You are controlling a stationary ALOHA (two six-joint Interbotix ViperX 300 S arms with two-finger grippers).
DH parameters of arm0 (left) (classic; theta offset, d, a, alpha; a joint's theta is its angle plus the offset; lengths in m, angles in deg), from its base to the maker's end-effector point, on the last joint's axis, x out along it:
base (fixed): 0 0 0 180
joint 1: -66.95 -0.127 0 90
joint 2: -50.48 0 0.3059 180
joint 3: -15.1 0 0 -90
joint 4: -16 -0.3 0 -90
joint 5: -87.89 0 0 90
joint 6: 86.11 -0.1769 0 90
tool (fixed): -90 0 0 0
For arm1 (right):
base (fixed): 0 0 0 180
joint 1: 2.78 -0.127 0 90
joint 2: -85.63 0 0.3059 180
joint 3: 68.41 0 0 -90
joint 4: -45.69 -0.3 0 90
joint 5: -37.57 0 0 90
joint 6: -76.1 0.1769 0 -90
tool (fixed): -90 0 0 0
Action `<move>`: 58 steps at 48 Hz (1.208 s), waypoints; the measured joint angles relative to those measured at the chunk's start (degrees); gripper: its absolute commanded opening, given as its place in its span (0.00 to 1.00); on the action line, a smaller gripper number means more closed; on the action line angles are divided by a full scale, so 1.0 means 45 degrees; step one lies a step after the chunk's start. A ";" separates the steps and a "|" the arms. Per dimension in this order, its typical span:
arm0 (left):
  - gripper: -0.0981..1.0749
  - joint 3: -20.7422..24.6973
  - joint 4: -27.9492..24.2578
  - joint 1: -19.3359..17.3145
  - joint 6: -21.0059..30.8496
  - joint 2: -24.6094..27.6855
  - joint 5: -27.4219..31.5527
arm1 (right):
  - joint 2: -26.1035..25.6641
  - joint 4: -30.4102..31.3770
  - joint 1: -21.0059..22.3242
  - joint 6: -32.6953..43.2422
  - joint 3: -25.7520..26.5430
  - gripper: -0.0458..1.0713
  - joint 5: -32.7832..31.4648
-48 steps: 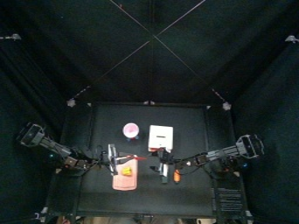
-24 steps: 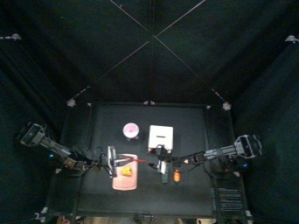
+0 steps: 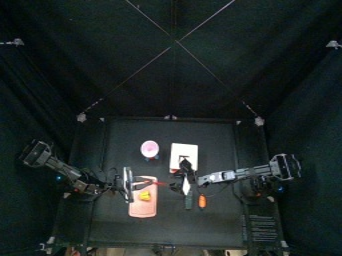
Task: Grab knife with other hand
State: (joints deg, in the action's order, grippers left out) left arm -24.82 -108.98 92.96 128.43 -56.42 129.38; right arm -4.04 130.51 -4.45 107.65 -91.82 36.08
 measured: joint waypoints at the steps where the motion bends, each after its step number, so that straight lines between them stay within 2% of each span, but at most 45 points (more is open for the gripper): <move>1: 0.47 0.0000 0.0000 0.0000 0.0000 0.0000 0.0000 | -0.0059 -0.0098 0.0176 0.0000 0.0000 0.89 0.0332; 6: 0.47 0.0000 0.0039 0.0000 0.0000 0.0000 0.0000 | -0.0293 -0.0469 0.0977 0.0059 0.0117 0.89 0.1445; 11: 0.47 0.0000 0.0039 0.0000 0.0000 0.0000 0.0000 | -0.0352 -0.0625 0.1328 0.0059 0.0137 0.89 0.0918; 16: 0.47 0.0000 0.0078 0.0000 0.0000 0.0000 0.0000 | -0.0352 -0.0742 0.1211 0.0000 0.0156 0.89 -0.1406; 22: 0.47 0.0000 0.0176 0.0000 -0.0020 0.0000 0.0000 | -0.0586 -0.0820 0.0527 -0.0137 0.0195 0.89 -0.4609; 28: 0.47 0.0000 0.0195 0.0000 -0.0020 0.0000 0.0000 | -0.1055 -0.1289 0.0020 -0.0527 0.0352 0.89 -0.5566; 33: 0.47 0.0000 0.0215 0.0020 -0.0020 0.0000 0.0020 | -0.1172 -0.2285 -0.0078 -0.1445 0.0391 0.89 -0.6211; 40: 0.47 0.0000 0.0215 0.0000 -0.0020 0.0000 0.0000 | -0.1152 -0.3770 -0.0176 -0.3184 0.0723 0.89 -0.8359; 44: 0.47 0.0000 0.0215 0.0000 -0.0020 0.0000 0.0020 | -0.1152 -0.4609 -0.0234 -0.4180 0.1113 0.89 -0.9062; 49: 0.47 0.0000 0.0215 0.0000 -0.0020 0.0000 0.0000 | -0.1133 -0.6230 -0.0176 -0.5996 0.1465 0.89 -0.9082; 58: 0.47 0.0000 0.0234 0.0020 -0.0020 0.0000 0.0020 | -0.1094 -1.0898 0.0840 -1.0723 0.1699 0.89 -0.8359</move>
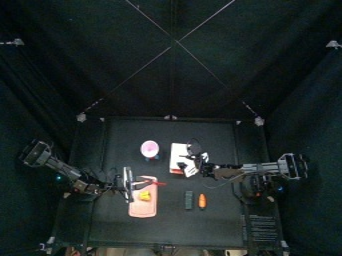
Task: Grab knife with other hand
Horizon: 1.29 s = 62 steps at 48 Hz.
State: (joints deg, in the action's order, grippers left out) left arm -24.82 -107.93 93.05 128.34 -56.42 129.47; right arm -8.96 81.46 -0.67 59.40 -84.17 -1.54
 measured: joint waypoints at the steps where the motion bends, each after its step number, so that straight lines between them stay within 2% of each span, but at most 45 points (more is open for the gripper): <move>1: 0.47 -0.0020 -0.0020 -0.0020 0.0000 -0.0020 -0.0020 | 0.0020 -0.0566 0.0176 -0.0625 0.0000 0.89 0.0137; 7: 0.47 0.0000 0.0000 -0.0020 0.0000 0.0000 -0.0020 | 0.0020 -0.4121 0.0977 -0.4492 -0.0020 0.89 0.1133; 12: 0.47 0.0000 0.0020 -0.0020 0.0000 0.0000 -0.0020 | 0.0039 -0.6680 0.1133 -0.7402 -0.0215 0.89 0.2207; 19: 0.47 -0.0020 0.0039 0.0000 0.0000 -0.0020 -0.0020 | 0.0156 -0.9316 0.1035 -1.1035 -0.0801 0.89 0.3672; 25: 0.47 -0.0020 0.0039 -0.0020 0.0000 -0.0020 0.0020 | 0.0352 -1.0703 0.0879 -1.3301 -0.1367 0.89 0.5059; 33: 0.47 -0.0059 0.0059 0.0000 0.0020 -0.0020 0.0215 | 0.0430 -1.0859 0.0352 -1.4648 -0.1895 0.89 0.6523; 44: 0.47 -0.0059 0.0215 -0.0020 0.0078 0.0000 0.0234 | 0.0430 -0.9258 -0.0254 -1.4570 -0.2656 0.89 0.9121; 62: 0.47 -0.0039 0.0215 0.0020 0.0430 0.0000 0.0273 | 0.0898 -0.8516 -0.0430 -1.4590 -0.2695 0.89 0.9512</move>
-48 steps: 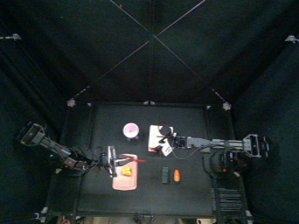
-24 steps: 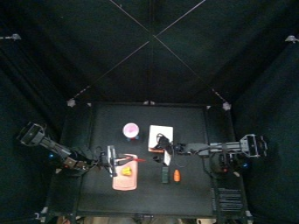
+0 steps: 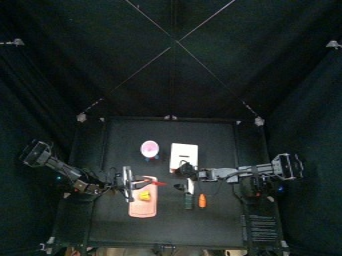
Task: Grab knife with other hand
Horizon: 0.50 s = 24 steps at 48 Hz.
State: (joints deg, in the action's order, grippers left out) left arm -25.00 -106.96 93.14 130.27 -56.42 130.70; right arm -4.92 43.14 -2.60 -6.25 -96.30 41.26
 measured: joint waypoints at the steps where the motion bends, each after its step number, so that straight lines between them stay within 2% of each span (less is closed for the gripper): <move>1: 0.47 0.0000 -0.0020 0.0020 0.0078 0.0000 0.0039 | 0.0059 0.0059 0.0000 0.0000 0.0039 0.89 0.0000; 10: 0.47 -0.0020 -0.0215 0.0020 0.0508 0.0039 0.0313 | 0.0547 0.0508 -0.0273 0.0020 0.0449 0.89 0.0020; 24: 0.47 0.0020 -0.0605 0.0020 0.0566 0.0352 0.0586 | 0.1660 0.0449 -0.0410 0.0020 0.1445 0.89 -0.0137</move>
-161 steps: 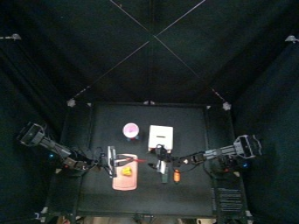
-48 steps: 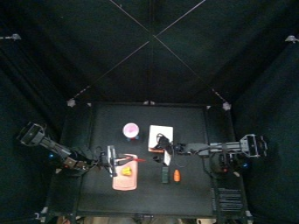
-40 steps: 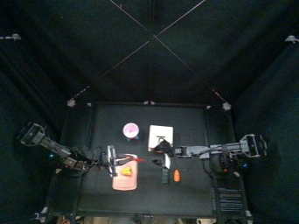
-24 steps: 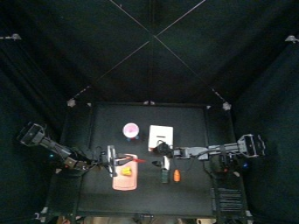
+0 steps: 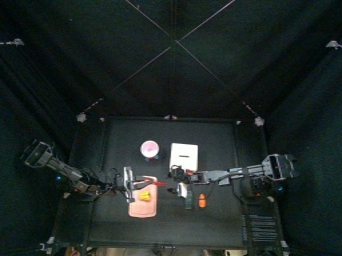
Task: Grab knife with other hand
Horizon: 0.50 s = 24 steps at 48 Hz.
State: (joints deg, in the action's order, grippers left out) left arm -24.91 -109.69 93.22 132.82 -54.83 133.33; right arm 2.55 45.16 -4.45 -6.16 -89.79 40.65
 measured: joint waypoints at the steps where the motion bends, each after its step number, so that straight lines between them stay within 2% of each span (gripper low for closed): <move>1: 0.47 0.0000 0.0000 0.0000 0.0000 0.0020 0.0059 | 0.0078 0.0000 -0.0020 0.0000 0.0078 0.89 -0.0039; 10: 0.47 0.0000 -0.0059 0.0000 0.0000 0.0195 0.0664 | 0.0605 0.0000 -0.0020 0.0000 0.0645 0.89 -0.0684; 24: 0.47 0.0000 -0.0098 0.0000 0.0000 0.0273 0.0762 | 0.1055 0.0020 -0.0039 0.0000 0.1133 0.89 -0.0918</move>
State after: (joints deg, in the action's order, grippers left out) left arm -24.91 -110.13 93.22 132.82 -53.60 136.76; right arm 7.30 45.25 -4.62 -6.16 -84.70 36.52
